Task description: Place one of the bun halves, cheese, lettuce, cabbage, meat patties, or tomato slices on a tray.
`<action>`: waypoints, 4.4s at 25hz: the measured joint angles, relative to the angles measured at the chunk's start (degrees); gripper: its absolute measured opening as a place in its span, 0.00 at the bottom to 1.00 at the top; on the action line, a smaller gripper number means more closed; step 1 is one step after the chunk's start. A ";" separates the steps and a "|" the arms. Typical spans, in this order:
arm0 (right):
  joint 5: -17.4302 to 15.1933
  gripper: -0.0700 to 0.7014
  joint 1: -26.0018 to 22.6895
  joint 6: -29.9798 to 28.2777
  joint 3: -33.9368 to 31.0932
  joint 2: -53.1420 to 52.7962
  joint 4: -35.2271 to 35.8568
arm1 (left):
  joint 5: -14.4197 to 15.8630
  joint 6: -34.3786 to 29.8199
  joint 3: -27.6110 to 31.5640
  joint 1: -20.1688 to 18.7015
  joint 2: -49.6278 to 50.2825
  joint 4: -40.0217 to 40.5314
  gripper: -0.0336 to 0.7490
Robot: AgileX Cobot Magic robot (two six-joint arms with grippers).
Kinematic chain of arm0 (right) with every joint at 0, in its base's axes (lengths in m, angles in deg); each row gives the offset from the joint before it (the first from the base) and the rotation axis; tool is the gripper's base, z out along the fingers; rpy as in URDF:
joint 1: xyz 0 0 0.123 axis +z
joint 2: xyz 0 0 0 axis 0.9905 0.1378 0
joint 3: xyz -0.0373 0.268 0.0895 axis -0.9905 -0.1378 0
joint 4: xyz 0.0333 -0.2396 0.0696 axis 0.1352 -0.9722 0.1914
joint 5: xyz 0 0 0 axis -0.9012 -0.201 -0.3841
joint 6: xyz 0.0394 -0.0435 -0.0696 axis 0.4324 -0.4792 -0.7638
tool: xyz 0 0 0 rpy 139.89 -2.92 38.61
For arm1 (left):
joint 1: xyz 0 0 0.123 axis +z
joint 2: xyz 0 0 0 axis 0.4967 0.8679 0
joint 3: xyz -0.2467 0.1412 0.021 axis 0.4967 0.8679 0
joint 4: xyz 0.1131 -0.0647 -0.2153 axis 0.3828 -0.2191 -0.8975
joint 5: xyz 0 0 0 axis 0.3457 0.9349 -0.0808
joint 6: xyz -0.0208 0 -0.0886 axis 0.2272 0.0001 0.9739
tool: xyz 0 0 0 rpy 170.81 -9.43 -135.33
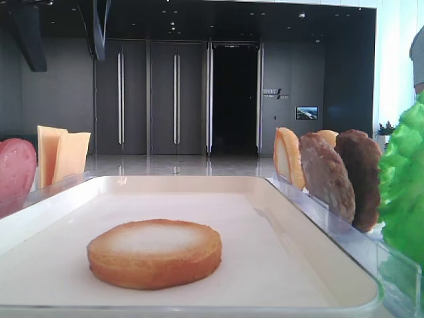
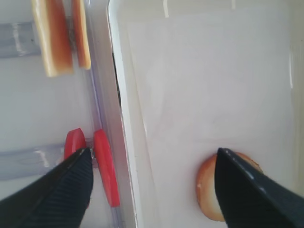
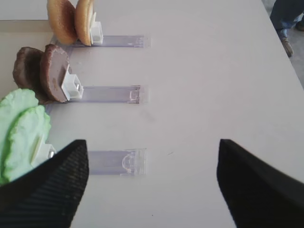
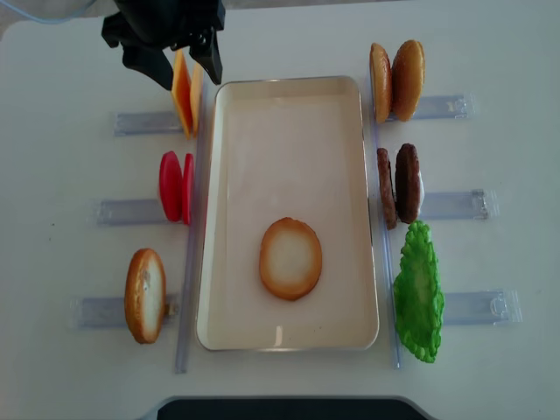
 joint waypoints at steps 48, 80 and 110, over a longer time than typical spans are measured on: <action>0.00 0.78 0.00 0.00 0.00 0.00 0.00 | 1.39 -16.78 14.41 26.27 -40.44 3.47 0.81; 0.00 0.78 0.00 0.00 0.00 0.00 0.00 | -6.64 -21.35 62.86 26.27 -100.84 0.71 0.74; 0.00 0.78 0.00 0.00 0.00 0.00 0.00 | -6.09 -23.51 67.15 26.27 -104.68 0.34 0.73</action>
